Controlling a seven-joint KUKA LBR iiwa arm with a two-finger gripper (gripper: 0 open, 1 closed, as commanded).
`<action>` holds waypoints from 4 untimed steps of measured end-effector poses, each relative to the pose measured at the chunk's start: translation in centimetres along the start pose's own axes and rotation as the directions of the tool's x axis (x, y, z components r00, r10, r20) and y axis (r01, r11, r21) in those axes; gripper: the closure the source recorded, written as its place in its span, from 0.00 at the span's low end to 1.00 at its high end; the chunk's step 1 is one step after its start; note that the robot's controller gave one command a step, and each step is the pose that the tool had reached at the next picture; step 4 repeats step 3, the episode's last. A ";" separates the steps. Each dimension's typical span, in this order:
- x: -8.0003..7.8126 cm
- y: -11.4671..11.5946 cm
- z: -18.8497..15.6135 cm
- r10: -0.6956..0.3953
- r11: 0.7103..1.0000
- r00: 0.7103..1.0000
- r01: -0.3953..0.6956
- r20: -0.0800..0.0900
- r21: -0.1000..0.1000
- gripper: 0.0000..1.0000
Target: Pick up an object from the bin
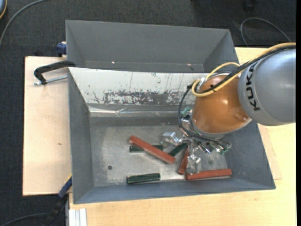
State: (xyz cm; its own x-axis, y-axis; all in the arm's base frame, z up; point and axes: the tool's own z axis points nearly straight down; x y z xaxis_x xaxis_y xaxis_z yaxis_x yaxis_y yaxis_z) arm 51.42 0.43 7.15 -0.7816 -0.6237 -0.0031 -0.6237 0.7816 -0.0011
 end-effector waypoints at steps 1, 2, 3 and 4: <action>0.1 0.0 0.1 0.002 1.000 1.000 -0.002 -0.002 -0.001 1.00; 0.6 1.8 -15.6 0.019 1.000 1.000 -0.019 0.008 0.006 1.00; -3.4 2.6 -22.1 -0.183 0.983 0.983 0.183 0.007 0.005 1.00; -3.4 2.6 -22.1 -0.183 0.983 0.983 0.183 0.007 0.005 1.00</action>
Offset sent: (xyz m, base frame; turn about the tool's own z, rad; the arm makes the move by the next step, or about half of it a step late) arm 0.0000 0.0000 0.0000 0.0000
